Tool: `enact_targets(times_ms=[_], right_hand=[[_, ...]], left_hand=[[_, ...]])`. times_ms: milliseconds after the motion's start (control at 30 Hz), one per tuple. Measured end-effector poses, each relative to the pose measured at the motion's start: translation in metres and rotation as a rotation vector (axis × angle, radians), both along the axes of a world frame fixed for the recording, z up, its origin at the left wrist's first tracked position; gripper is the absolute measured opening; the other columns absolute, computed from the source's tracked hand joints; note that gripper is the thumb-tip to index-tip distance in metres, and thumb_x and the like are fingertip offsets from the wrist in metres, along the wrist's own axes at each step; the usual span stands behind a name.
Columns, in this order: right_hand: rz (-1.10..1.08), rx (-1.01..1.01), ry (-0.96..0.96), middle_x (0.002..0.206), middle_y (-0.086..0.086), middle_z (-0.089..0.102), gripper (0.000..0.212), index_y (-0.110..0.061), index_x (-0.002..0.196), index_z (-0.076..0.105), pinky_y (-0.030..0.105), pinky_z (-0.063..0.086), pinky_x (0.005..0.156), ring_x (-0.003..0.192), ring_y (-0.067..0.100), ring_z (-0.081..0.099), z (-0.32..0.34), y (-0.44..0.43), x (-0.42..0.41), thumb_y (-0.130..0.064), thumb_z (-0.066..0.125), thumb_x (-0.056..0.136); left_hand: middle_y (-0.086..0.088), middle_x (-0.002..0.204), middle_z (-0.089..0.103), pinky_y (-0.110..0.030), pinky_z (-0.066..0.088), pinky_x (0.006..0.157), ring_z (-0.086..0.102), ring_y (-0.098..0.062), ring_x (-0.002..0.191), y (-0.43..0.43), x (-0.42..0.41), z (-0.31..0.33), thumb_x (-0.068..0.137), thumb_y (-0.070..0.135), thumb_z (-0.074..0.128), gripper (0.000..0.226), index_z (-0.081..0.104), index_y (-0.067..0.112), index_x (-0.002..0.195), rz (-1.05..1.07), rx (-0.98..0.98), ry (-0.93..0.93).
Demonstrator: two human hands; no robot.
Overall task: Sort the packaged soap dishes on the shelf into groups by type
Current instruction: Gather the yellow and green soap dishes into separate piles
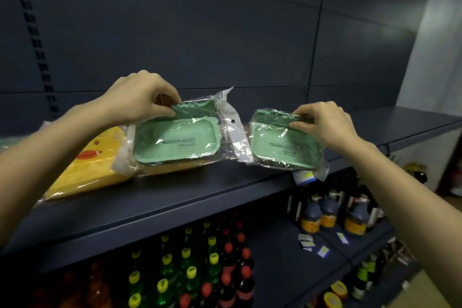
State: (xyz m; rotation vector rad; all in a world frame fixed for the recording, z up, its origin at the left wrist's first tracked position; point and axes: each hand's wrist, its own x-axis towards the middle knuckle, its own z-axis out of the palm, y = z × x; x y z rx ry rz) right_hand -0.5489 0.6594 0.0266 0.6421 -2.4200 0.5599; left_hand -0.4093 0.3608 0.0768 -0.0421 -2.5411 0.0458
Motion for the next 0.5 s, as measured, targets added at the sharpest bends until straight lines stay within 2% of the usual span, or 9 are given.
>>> enact_targets(times_ms=[267,500], right_hand=[[-0.086,0.076,0.023,0.101,0.003,0.070,0.025,-0.027,0.105,0.069,0.030,0.035,0.071,0.101,0.031,0.060,0.008,0.068,-0.109,-0.039,0.065,0.084],[-0.124,0.123,0.007,0.101,0.001,0.070,0.026,-0.028,0.107,0.068,0.033,0.039,0.071,0.100,0.030,0.061,0.004,0.115,-0.196,-0.040,0.064,0.085]], left_hand=[[0.001,0.105,0.070,-0.029,0.040,0.072,0.062,-0.023,0.099,0.052,-0.122,0.003,0.079,0.026,0.069,0.028,0.069,0.023,0.107,-0.059,-0.032,-0.015],[0.000,0.106,0.070,-0.032,0.044,0.076,0.062,-0.024,0.101,0.091,-0.212,-0.003,0.079,0.027,0.069,0.029,0.068,0.024,0.108,-0.071,-0.069,-0.091]])
